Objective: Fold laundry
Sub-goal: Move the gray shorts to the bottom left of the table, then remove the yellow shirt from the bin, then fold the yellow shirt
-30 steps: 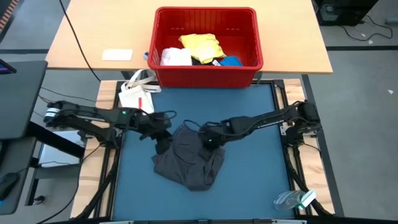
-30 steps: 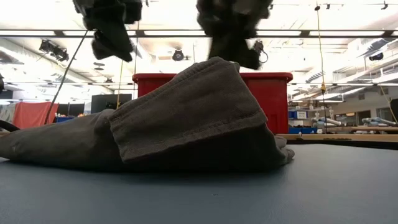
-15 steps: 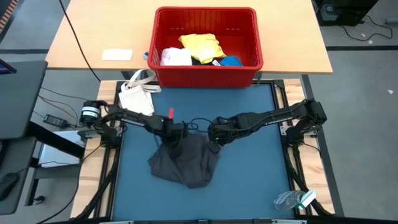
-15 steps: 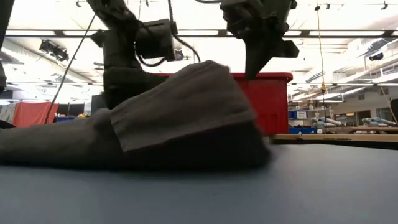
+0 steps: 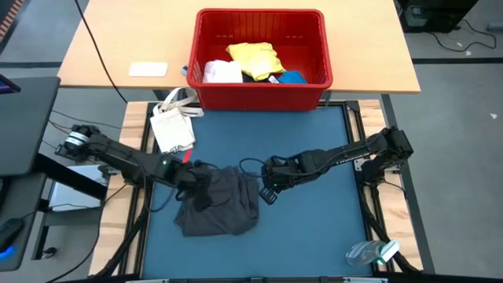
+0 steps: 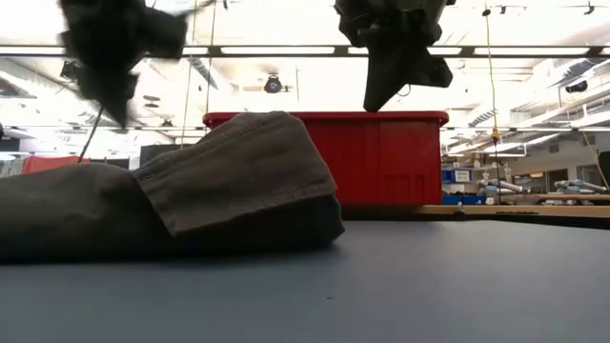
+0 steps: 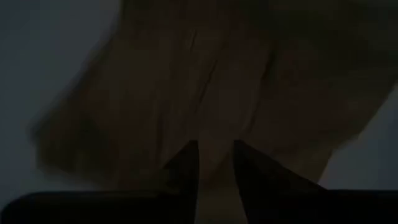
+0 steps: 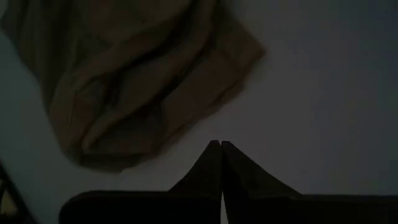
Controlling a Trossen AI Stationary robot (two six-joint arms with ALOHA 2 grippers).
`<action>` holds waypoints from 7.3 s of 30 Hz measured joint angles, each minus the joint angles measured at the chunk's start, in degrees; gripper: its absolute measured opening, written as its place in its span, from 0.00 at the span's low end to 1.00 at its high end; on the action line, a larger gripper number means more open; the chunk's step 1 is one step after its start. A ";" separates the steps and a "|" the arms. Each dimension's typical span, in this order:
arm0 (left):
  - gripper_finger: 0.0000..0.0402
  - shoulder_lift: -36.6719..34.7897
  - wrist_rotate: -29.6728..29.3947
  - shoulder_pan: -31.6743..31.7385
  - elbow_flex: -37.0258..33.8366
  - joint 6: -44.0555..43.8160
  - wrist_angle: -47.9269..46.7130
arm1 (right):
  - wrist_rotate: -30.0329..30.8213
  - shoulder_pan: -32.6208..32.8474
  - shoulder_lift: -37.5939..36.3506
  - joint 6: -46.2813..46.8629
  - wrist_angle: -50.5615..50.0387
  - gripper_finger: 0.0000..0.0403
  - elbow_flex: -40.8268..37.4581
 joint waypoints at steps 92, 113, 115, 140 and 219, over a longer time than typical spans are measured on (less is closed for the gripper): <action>0.26 24.14 35.65 71.49 27.67 37.40 25.21 | -0.88 -57.21 -7.46 -35.24 13.72 0.02 0.16; 0.26 18.51 26.64 59.47 27.23 42.29 12.18 | -11.98 -50.98 -4.82 -40.14 18.48 0.38 0.08; 0.26 19.19 25.04 59.47 27.26 47.20 16.02 | -13.65 -50.97 -3.11 -39.99 20.81 0.43 0.08; 0.40 41.70 13.04 55.56 27.27 96.87 32.77 | -7.77 -49.69 -9.05 -41.93 11.16 0.47 0.32; 0.48 28.64 25.92 30.68 36.38 35.06 -1.83 | -22.73 -26.38 -36.53 -22.02 -9.71 0.28 -20.47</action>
